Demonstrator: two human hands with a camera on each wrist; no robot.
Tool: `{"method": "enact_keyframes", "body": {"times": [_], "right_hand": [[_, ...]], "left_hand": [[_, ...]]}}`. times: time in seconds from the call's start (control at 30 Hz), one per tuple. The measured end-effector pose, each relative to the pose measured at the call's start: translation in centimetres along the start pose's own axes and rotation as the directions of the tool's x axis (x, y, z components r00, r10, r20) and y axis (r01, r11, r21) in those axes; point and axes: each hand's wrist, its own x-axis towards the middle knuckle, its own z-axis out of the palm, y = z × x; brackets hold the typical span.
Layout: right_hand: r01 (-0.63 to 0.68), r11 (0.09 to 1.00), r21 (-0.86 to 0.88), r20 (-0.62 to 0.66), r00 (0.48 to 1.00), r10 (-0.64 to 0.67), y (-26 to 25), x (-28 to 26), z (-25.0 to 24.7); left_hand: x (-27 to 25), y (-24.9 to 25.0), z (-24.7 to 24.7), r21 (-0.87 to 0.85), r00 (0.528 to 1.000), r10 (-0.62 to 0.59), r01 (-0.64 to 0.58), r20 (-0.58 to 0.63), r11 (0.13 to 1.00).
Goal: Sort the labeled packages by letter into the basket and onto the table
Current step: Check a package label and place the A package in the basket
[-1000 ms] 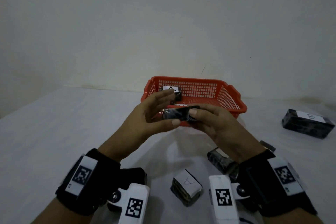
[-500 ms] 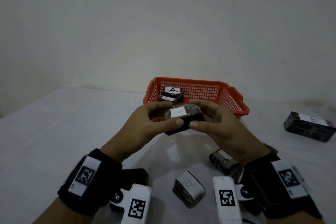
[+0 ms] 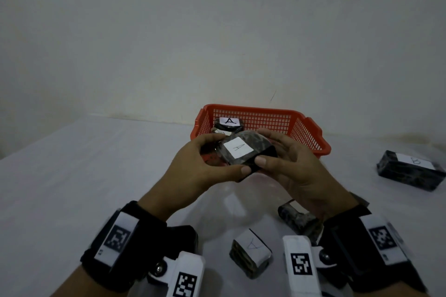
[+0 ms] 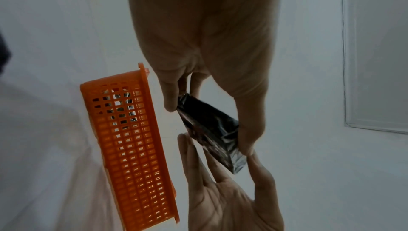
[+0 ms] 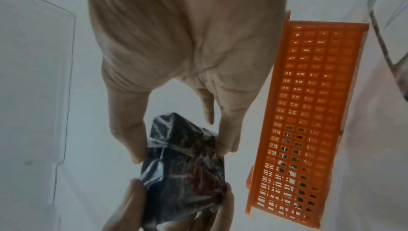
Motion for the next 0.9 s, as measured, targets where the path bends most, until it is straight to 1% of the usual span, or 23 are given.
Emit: {"method": "enact_keyframes", "body": {"times": [0.1, 0.2, 0.33, 0.47, 0.6, 0.8, 0.9], "right_hand": [[-0.086, 0.996, 0.038, -0.007, 0.996, 0.086, -0.2, 0.0, 1.0], [-0.147, 0.988, 0.052, -0.045, 0.988, 0.149, -0.3, -0.2, 2.3], [-0.148, 0.986, 0.074, -0.128, 0.979, 0.156, -0.5, -0.3, 2.3], [-0.151, 0.987, 0.061, -0.224, 0.961, 0.161, -0.5, -0.1, 1.3], [-0.136, 0.989, 0.05, -0.288, 0.947, 0.145, -0.3, 0.3, 0.8], [-0.113, 0.993, 0.014, -0.339, 0.934, 0.111, -0.3, 0.4, 0.5], [-0.126, 0.992, 0.004, -0.415, 0.902, 0.116, -0.4, 0.8, -0.3]], "left_hand": [[0.2, 0.0, 0.2, -0.012, 0.996, -0.005, 0.004, -0.084, 1.0], [0.3, -0.2, 0.6, -0.03, 0.994, -0.023, 0.02, -0.109, 0.999], [0.6, -0.6, 0.6, 0.034, 0.992, -0.057, 0.061, -0.113, 0.998], [0.9, -0.8, 0.5, -0.051, 0.982, -0.126, 0.12, -0.139, 0.991], [1.0, -0.8, 0.5, -0.105, 0.981, -0.161, 0.15, -0.104, 0.983], [1.4, -0.4, 0.8, -0.091, 0.977, -0.189, 0.181, -0.097, 0.979], [2.3, 1.2, 1.7, 0.016, 0.988, -0.15, 0.151, -0.046, 0.988]]}}
